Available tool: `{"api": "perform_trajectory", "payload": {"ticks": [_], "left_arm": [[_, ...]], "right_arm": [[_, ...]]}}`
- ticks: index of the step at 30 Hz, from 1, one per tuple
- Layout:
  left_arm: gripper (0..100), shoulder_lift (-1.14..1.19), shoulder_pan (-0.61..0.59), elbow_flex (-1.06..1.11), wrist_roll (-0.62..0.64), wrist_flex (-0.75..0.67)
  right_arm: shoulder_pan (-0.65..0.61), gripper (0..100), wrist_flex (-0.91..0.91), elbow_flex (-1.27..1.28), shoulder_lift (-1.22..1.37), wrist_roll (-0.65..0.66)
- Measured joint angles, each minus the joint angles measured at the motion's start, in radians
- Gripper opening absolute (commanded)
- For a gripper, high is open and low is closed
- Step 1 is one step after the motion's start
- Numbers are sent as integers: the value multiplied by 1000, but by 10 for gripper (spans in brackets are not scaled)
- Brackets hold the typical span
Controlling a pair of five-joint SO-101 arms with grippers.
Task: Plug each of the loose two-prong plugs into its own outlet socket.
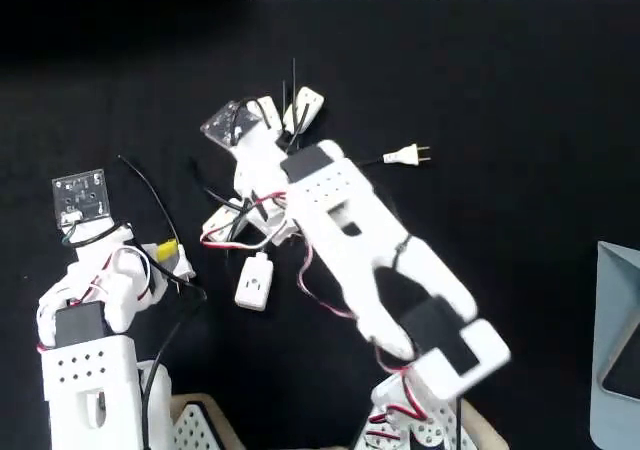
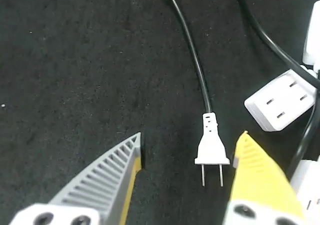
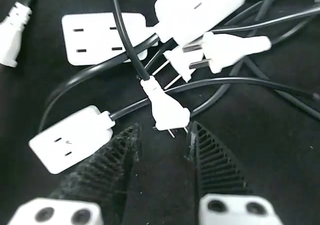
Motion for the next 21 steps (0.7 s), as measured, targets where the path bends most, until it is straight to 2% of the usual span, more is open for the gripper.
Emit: {"api": "perform_trajectory", "payload": {"ticks": [14,21], "left_arm": [[295,0,-3,20,0,0],[295,0,-3,20,0,0]], "right_arm": [[52,149,0,-190,285,43],[57,149,37,-222,319,41]]}}
